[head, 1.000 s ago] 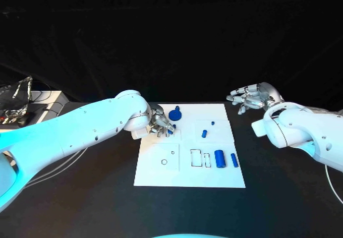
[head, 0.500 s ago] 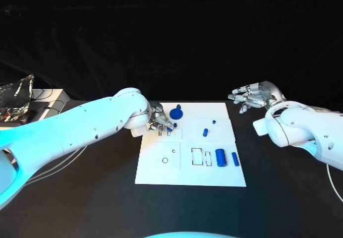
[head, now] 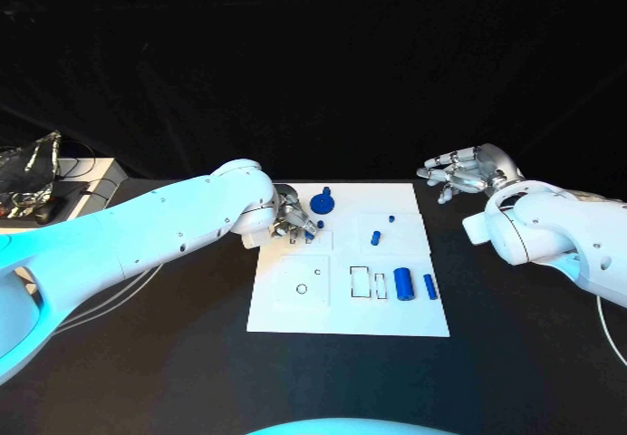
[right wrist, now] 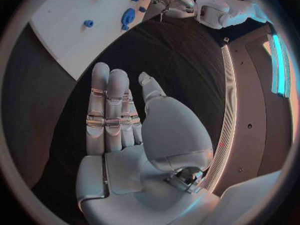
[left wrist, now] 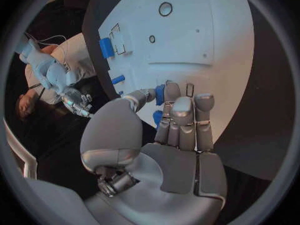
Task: Assemble the parts on the task board
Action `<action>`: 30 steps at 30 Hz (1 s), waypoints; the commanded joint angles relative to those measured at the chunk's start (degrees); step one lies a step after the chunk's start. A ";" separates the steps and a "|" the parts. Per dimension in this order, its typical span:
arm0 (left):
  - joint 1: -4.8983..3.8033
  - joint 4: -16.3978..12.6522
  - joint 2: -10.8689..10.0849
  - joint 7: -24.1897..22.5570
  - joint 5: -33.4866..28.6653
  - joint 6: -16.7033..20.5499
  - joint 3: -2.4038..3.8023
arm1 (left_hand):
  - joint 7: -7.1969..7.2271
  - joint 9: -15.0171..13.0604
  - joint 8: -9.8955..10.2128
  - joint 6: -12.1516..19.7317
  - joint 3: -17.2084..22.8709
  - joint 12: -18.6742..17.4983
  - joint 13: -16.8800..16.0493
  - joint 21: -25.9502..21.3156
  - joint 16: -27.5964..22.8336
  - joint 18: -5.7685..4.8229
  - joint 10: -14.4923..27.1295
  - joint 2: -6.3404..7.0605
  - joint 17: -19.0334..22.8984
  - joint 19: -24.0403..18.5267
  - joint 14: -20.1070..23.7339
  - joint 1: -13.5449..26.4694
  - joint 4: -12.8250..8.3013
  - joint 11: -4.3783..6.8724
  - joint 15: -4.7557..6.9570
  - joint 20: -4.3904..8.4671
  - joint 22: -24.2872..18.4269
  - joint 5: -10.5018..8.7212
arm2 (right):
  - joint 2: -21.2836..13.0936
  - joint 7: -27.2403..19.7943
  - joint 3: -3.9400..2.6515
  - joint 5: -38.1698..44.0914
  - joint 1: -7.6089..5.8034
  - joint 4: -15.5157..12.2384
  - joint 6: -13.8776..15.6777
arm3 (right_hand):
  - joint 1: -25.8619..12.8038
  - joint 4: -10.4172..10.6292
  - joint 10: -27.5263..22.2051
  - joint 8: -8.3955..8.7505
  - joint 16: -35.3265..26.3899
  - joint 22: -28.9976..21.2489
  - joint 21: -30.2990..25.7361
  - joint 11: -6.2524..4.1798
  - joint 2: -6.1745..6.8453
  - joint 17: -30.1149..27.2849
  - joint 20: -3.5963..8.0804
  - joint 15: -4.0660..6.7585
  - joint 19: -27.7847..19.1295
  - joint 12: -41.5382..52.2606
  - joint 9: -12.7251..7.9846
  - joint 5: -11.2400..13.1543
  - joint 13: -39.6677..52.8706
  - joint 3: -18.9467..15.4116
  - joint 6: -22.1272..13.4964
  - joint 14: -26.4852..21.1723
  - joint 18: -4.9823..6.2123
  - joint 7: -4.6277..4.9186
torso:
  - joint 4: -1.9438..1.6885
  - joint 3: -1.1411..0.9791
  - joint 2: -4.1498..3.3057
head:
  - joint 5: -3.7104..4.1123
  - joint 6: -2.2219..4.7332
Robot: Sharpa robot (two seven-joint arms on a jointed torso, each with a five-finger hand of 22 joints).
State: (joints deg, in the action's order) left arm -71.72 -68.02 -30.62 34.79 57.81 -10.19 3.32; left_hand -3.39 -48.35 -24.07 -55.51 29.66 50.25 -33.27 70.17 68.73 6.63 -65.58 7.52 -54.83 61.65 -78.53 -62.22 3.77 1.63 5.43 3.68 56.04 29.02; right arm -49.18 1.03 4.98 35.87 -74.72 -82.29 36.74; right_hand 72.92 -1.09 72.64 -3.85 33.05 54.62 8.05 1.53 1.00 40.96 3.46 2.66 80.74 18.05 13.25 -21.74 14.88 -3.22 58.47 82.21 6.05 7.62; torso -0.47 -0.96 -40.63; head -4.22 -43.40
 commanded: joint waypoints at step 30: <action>0.83 -0.43 -0.16 0.49 2.79 -0.96 -0.32 | 1.08 -1.15 -0.21 -1.60 9.18 -0.40 -0.18 -0.12 -0.36 0.33 -1.03 -0.07 -0.27 0.53 -0.44 -0.65 -9.48 0.91 -0.17 0.00 0.23 0.34 | 0.08 -0.57 -0.01 -0.74 0.03 0.02 -0.71 | 0.19 0.43 0.52 0.19 -0.25 -0.35 0.47 0.07 0.34 0.10 0.11 0.06 -0.11 -0.09 -0.54 -0.37 -0.21 -0.03 -0.10 0.33 -0.95 0.28 | 0.06 -0.03 -0.03 | -0.31 -0.59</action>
State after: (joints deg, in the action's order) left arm -71.15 -68.43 -30.88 35.27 59.70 -10.33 3.10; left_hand -3.06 -48.46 -24.15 -55.83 29.66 50.25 -33.40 70.17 68.73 6.63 -66.00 7.47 -55.06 61.64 -78.72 -62.27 3.77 1.61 5.22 3.68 56.22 29.06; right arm -49.15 0.99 4.98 35.32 -74.72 -82.26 36.67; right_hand 72.92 -1.10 72.64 -3.85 33.05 54.32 8.43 1.54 1.00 41.01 3.47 2.66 80.74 18.05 12.76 -21.74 14.72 -3.22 58.57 82.21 6.05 7.52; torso -0.43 -1.01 -40.65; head -4.56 -43.91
